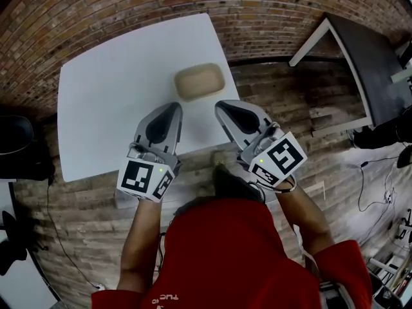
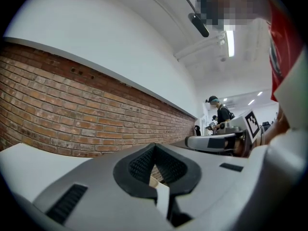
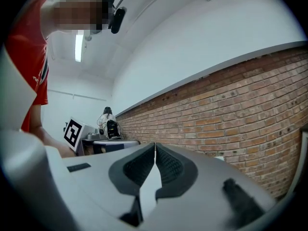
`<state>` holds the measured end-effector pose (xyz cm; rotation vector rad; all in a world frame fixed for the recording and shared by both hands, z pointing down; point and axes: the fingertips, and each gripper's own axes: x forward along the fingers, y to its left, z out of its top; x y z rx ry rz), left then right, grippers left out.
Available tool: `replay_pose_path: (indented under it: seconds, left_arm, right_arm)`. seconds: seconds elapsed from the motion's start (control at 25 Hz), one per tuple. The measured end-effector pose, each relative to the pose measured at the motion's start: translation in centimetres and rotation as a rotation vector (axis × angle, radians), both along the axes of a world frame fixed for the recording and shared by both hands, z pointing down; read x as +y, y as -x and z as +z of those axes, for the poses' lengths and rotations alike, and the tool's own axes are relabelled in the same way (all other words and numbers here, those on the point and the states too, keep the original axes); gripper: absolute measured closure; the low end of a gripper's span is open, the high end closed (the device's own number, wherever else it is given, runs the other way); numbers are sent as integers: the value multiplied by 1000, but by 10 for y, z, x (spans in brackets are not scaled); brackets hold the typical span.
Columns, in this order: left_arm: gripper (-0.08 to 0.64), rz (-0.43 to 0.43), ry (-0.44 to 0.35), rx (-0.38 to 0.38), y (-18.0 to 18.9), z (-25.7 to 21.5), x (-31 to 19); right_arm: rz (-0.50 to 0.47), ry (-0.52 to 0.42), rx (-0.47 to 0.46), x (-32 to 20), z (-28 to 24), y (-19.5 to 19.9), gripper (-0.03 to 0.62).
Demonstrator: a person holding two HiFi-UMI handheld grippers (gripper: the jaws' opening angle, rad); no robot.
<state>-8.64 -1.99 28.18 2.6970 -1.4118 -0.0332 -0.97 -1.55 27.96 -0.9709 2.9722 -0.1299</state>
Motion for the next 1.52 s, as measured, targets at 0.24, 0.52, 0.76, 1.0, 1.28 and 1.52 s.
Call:
replay_pose_path:
  seconds: [0.24, 0.52, 0.76, 1.0, 1.28, 1.52]
  left_arm:
    - [546, -32, 3, -25, -8, 8, -54]
    - [546, -89, 23, -55, -12, 26, -101]
    - [546, -126, 40, -73, -12, 40, -130]
    - [546, -103, 57, -88, -11, 52, -148]
    - [546, -42, 73, -124, -3, 67, -164]
    - [545, 38, 91, -142, 3, 84, -168]
  right_arm:
    - [-46, -3, 9, -57, 8, -4, 560]
    - [-120, 19, 22, -110, 25, -4, 560]
    - [-171, 26, 47, -142, 42, 2, 560]
    - [-169, 30, 106, -159, 60, 11, 560]
    - [-142, 12, 201, -174, 75, 12, 560]
    - [-151, 30, 254, -178, 90, 7, 558]
